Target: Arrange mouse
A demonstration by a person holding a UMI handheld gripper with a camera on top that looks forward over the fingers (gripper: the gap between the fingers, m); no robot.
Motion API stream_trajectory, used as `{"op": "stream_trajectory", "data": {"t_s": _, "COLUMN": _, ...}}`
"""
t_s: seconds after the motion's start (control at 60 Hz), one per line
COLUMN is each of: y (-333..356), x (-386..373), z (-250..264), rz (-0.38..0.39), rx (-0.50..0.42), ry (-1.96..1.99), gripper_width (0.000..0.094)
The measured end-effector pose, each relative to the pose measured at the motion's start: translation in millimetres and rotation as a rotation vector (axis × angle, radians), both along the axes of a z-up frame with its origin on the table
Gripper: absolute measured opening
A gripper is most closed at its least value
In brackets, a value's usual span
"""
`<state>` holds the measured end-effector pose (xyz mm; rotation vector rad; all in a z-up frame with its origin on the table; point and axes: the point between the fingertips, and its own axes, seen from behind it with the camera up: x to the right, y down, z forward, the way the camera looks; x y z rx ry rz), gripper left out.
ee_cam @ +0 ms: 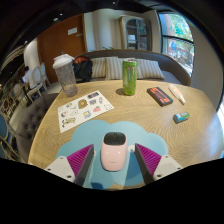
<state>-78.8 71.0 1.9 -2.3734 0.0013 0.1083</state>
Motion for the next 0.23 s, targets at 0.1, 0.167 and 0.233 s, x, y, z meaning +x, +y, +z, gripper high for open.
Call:
{"op": "stream_trajectory", "data": {"t_s": 0.1, "y": -31.0, "x": 9.8, "z": 20.3, "rz": -0.018, "rx": -0.027, "ry": -0.004, "gripper_width": 0.0838}}
{"op": "stream_trajectory", "data": {"t_s": 0.167, "y": -61.1, "x": 18.8, "z": 31.4, "rz": -0.020, "rx": -0.064, "ry": -0.016, "gripper_width": 0.0837}}
{"op": "stream_trajectory", "data": {"t_s": 0.233, "y": -92.7, "x": 32.9, "z": 36.8, "rz": -0.035, "rx": -0.106, "ry": -0.038, "gripper_width": 0.0844}}
